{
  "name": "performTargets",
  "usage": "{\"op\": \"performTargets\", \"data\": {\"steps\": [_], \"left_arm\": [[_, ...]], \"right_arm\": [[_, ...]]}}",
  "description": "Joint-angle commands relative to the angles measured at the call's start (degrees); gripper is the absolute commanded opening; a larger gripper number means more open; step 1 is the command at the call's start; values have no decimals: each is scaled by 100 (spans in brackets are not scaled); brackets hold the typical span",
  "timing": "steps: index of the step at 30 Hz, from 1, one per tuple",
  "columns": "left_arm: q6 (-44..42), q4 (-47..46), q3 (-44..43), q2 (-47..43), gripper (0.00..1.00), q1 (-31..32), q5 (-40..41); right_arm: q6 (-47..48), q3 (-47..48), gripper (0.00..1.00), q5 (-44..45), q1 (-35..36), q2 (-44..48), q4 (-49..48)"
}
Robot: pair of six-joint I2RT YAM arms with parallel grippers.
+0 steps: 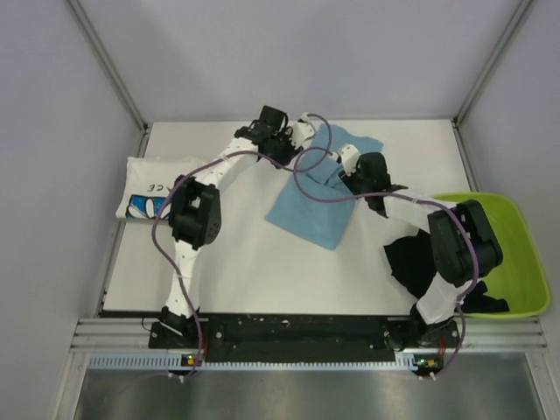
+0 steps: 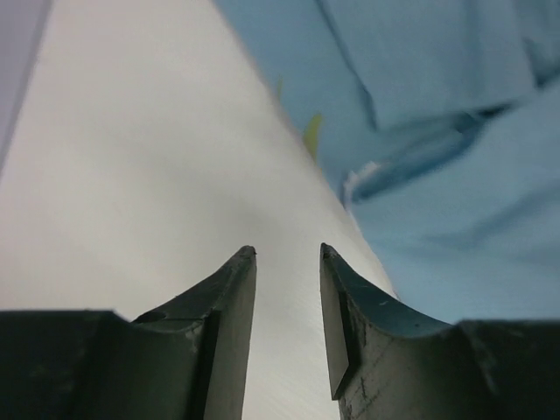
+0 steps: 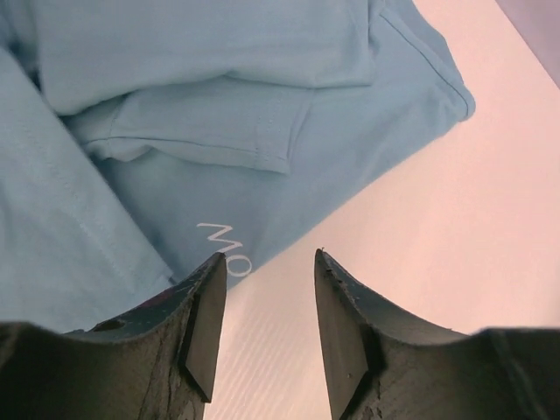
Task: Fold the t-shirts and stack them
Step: Fold the folded rectangular tshirt in 1/3 of the way, then grab one side of the 2/3 rectangular tshirt with both arms, then fold the long partially folded tshirt into a neat square
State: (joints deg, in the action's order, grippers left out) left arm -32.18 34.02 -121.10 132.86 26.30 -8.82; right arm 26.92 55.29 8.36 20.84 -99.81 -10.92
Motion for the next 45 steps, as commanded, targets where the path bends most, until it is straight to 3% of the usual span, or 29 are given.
{"op": "performTargets", "data": {"steps": [1,5,8,11,15,27,29,30,33,35,40,45], "left_arm": [[-1066,297,1532,-1769,41,-46,-1725],[-3324,719,3344,-2773,46,-38,-2633],[-3960,974,3812,-2836,49,-38,-2538],[-4357,660,4321,-2906,54,-20,-2319],[-4331,53,4692,-2757,54,155,-1721],[-4323,-35,4876,-2300,49,226,-1008],[-4244,-132,4946,-2299,45,217,-964],[-4209,-150,4947,-2282,38,243,-938],[-4024,-150,4912,-2238,1,279,-850],[-3866,-159,4920,-2238,0,296,-823],[-3339,331,4973,-2579,0,296,-727],[-2943,895,5587,-3563,0,349,-1226]], "right_arm": [[-319,-209,47,-1156,-10,1242,467],[864,-1229,50,-2083,796,2201,554],[1693,-1626,49,-2417,1483,2527,1239],[1668,-1767,49,-2909,1747,2572,1645],[1861,-1829,48,-2613,1976,2335,1768],[1765,-1662,43,-2234,2117,1456,1804],[1729,-1635,35,-2155,2117,1359,1804],[1729,-1609,25,-2111,2117,1324,1865],[1729,-1556,7,-1997,2117,1367,2040],[1686,-1547,0,-1979,2126,1481,2102],[1519,-1416,0,-1987,2301,1973,2602],[1290,-1433,0,-2084,2740,3009,3331]]}}
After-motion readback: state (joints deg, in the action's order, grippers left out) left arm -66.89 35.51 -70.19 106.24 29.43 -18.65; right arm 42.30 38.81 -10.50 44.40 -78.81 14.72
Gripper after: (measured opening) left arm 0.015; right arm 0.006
